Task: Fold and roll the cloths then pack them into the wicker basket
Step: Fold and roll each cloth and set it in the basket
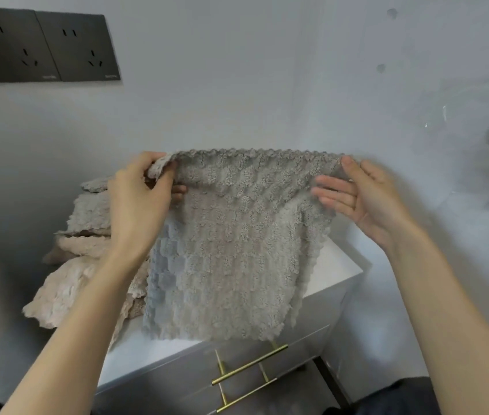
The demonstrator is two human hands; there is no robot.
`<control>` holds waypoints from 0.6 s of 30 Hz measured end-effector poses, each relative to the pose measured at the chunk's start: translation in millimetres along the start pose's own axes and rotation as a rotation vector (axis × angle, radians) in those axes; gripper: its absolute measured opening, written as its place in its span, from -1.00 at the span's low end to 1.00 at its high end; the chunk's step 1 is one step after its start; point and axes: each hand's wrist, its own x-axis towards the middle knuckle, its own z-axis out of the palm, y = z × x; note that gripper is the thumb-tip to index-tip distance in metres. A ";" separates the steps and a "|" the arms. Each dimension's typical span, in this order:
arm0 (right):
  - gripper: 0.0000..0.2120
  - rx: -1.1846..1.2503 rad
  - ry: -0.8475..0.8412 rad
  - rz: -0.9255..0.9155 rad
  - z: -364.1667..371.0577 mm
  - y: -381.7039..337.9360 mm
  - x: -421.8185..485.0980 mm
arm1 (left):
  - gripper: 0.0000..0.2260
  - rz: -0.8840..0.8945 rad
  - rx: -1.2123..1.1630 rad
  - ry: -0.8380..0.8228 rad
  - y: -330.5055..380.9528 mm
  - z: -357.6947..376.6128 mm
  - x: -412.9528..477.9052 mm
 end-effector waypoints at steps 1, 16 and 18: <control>-0.85 0.012 -0.023 0.007 2.3 3.3 -1.1 | -0.91 0.025 0.060 0.008 -3.0 1.1 -0.4; -0.80 -0.156 0.205 -0.217 24.0 26.3 -10.6 | -0.86 0.019 0.032 -0.025 -19.0 -2.5 -7.8; -0.80 -0.248 0.202 -0.131 19.9 33.5 -9.3 | -0.85 0.032 0.068 -0.046 -20.0 -4.4 -11.0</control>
